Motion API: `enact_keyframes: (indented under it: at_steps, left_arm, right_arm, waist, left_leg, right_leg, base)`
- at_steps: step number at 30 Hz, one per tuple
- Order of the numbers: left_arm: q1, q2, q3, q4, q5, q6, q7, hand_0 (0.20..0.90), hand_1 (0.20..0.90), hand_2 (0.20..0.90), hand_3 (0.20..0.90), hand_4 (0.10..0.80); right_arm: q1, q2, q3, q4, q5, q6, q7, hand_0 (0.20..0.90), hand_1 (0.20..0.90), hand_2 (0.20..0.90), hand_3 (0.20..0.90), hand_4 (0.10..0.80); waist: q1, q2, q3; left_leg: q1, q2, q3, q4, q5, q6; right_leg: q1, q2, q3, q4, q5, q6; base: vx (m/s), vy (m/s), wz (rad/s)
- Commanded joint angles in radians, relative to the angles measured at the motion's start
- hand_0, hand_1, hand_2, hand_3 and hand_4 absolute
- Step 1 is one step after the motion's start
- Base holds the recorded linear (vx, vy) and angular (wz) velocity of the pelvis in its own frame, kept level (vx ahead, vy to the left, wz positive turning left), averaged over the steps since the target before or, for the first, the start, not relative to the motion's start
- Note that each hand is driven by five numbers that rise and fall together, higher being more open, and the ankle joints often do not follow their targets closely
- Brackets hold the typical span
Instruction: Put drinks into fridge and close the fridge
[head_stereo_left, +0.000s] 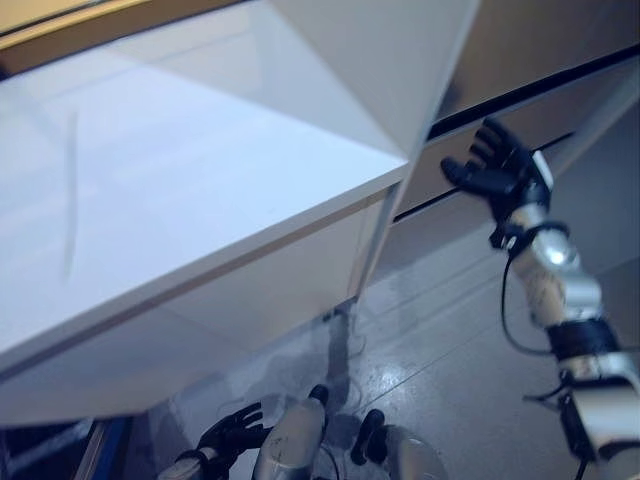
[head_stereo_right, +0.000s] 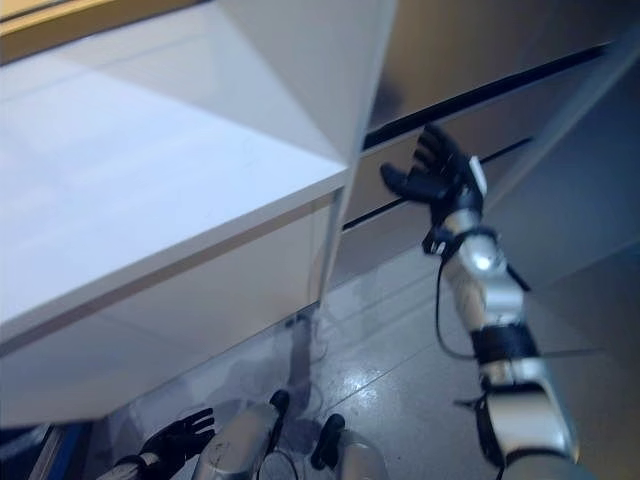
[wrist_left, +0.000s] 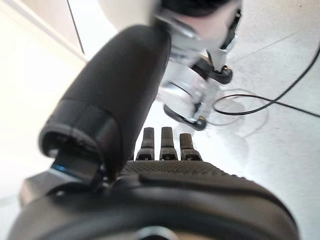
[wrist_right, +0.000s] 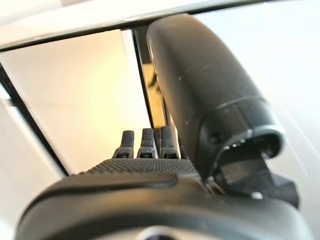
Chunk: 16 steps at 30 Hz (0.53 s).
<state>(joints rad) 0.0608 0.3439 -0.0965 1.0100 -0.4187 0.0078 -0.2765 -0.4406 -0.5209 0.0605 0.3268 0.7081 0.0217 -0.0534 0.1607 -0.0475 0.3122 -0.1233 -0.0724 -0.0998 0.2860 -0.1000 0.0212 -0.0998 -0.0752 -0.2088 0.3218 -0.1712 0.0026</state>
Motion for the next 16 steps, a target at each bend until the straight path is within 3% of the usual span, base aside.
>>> enact_keyframes:
  at_steps: [1, 2, 7, 16]
  left_arm:
    - [0.051, -0.011, 0.009, -0.031, 0.038, -0.012, 0.006, 0.9, 0.9, 0.9, 0.9, 0.8]
    - [0.064, -0.019, 0.019, -0.035, 0.046, -0.005, 0.013, 0.9, 0.9, 0.9, 0.9, 0.8]
    - [0.066, -0.024, 0.052, -0.026, 0.039, 0.014, 0.006, 0.9, 0.9, 0.9, 0.9, 0.8]
    - [-0.002, -0.056, 0.039, 0.078, 0.03, -0.041, 0.018, 0.9, 0.9, 0.9, 0.9, 0.8]
  right_arm:
    - [0.152, -0.003, -0.066, -0.04, 0.046, -0.069, 0.112, 0.9, 0.9, 0.9, 0.9, 0.8]
    - [0.258, 0.044, -0.076, -0.014, 0.025, -0.069, 0.158, 0.9, 0.9, 0.9, 0.9, 0.8]
    - [0.421, 0.142, -0.047, 0.153, -0.06, -0.043, 0.172, 0.9, 0.9, 0.9, 0.9, 0.8]
    - [0.427, 0.213, 0.012, 0.657, -0.303, -0.047, 0.233, 0.9, 0.9, 0.9, 0.9, 0.8]
  waist:
    - [-0.062, 0.006, -0.14]
    - [-0.083, 0.007, -0.16]
    - [-0.13, 0.014, -0.203]
    - [-0.14, 0.029, -0.222]
  left_leg:
    - [0.053, -0.017, 0.078, -0.077, -0.032, 0.042]
    - [0.078, -0.01, 0.093, -0.119, -0.018, 0.036]
    - [0.143, 0.011, 0.144, -0.23, 0.022, 0.013]
    - [0.193, 0.019, 0.174, -0.288, 0.045, -0.003]
  right_leg:
    - [0.046, 0.008, 0.085, -0.154, 0.1, 0.033]
    - [0.057, 0.018, 0.095, -0.184, 0.113, 0.041]
    - [0.092, 0.044, 0.087, -0.262, 0.141, 0.051]
    - [0.146, 0.057, 0.055, -0.313, 0.146, 0.043]
  base:
    - [-0.089, -0.017, -0.52]
    - [-0.068, -0.024, -0.39]
    - [-0.107, -0.059, -0.43]
    - [-0.085, -0.046, -0.07]
